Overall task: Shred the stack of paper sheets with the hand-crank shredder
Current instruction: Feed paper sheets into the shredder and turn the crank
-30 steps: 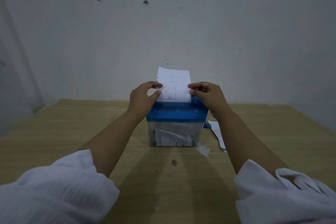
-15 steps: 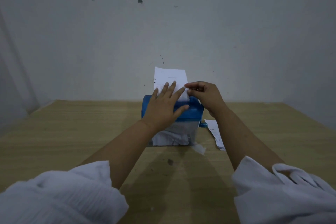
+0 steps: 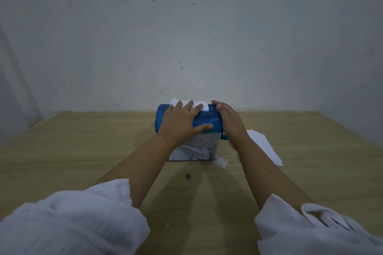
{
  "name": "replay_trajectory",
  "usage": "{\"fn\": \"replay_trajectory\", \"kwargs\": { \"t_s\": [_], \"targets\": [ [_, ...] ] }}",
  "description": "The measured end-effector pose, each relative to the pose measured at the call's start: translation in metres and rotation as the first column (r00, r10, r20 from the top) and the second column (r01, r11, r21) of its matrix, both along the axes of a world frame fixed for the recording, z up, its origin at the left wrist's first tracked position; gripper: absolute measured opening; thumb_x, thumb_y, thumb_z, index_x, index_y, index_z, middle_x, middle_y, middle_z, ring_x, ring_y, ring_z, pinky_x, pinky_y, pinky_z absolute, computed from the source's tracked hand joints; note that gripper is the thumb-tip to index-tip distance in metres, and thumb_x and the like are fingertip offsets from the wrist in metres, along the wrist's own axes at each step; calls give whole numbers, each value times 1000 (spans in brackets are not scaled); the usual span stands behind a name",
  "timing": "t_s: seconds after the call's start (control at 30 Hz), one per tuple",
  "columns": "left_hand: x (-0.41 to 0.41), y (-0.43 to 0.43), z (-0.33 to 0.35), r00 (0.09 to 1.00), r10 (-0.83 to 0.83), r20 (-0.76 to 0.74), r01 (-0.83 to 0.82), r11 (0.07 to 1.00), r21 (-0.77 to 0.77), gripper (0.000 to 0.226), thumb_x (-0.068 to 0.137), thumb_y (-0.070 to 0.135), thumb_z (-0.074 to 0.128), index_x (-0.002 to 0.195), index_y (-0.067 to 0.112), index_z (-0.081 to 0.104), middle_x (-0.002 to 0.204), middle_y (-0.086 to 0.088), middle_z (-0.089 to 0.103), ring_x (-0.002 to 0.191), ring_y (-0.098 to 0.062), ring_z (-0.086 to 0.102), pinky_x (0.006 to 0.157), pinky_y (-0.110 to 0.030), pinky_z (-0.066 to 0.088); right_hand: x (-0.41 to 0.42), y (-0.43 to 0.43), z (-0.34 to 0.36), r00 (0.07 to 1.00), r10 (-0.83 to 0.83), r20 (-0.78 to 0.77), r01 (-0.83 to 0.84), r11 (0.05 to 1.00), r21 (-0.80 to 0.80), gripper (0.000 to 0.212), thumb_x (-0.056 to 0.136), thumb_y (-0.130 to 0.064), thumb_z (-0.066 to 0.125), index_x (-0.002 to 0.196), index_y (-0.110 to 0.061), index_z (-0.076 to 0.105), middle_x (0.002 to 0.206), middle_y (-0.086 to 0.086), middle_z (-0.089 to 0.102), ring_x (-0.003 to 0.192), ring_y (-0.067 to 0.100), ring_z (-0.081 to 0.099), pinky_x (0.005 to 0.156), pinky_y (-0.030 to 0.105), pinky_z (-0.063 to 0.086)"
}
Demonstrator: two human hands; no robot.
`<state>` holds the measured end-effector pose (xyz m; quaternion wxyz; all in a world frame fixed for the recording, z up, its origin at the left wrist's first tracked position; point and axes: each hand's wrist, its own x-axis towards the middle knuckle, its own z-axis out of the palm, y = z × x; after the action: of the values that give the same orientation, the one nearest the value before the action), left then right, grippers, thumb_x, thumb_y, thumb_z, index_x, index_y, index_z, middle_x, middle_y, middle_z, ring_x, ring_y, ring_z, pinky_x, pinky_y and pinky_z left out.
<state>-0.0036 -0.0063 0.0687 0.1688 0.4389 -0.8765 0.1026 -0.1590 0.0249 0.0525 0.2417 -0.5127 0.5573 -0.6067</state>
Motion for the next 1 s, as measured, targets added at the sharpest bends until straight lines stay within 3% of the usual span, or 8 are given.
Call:
{"fn": "replay_trajectory", "kwargs": {
  "t_s": [0.13,0.23,0.3,0.37,0.53,0.63,0.87,1.0],
  "targets": [
    [3,9,-2,1000,3,-10,-4,1000,-13,77,84,72,29,148,29,24,155,-2,25,141,-28,24,114,-43,20,2,12,1,1000,4,-18,-4,1000,3,34,102,-27,35,125,-19,58,113,-8,56,89,-1,54,68,7,46],
    [4,12,-2,999,-2,-43,2,1000,1,76,83,72,33,147,31,26,155,-2,26,141,-28,25,114,-42,19,4,19,-6,999,-7,36,6,1000,9,37,102,-34,31,128,-22,55,110,-11,56,95,5,56,80,22,49],
    [4,12,-2,999,1,-51,-1,1000,5,78,82,74,35,147,32,27,154,-1,28,140,-27,27,114,-42,21,6,23,-17,992,-107,-66,105,994,-38,38,103,-32,29,121,-14,56,110,-2,57,101,15,56,88,30,48],
    [4,12,-4,999,9,-37,-9,1000,0,80,80,75,36,146,32,28,154,-1,29,139,-26,28,113,-43,24,5,29,-31,958,-202,-201,200,979,-31,41,103,-31,26,103,-7,59,97,6,59,91,21,56,81,37,47],
    [2,14,-5,998,40,-40,-40,999,9,81,79,76,36,147,32,27,154,-1,28,139,-26,29,113,-44,25,1,42,-50,920,-209,-331,248,966,78,39,103,-28,26,83,-8,53,81,5,56,75,18,51,63,28,35],
    [2,16,-5,997,50,-53,-49,999,20,79,80,75,37,147,34,26,154,-2,27,140,-26,27,114,-44,23,-2,47,-59,908,-165,-386,226,967,119,37,103,-24,29,93,-8,60,87,0,57,80,13,52,67,23,35],
    [1,19,-2,998,56,-37,-55,998,38,73,81,73,36,145,41,25,155,-3,26,141,-28,23,114,-44,21,7,66,-63,946,-296,-128,277,949,-149,27,100,-14,40,86,-4,61,73,3,56,65,5,48,63,25,39],
    [1,20,-2,998,55,-38,-52,997,62,72,81,73,36,145,41,26,155,-2,24,142,-26,23,115,-44,20,15,71,-65,951,-306,33,306,926,-222,12,96,-6,46,95,-7,57,82,-4,57,77,3,54,67,7,41]
  ]
}}
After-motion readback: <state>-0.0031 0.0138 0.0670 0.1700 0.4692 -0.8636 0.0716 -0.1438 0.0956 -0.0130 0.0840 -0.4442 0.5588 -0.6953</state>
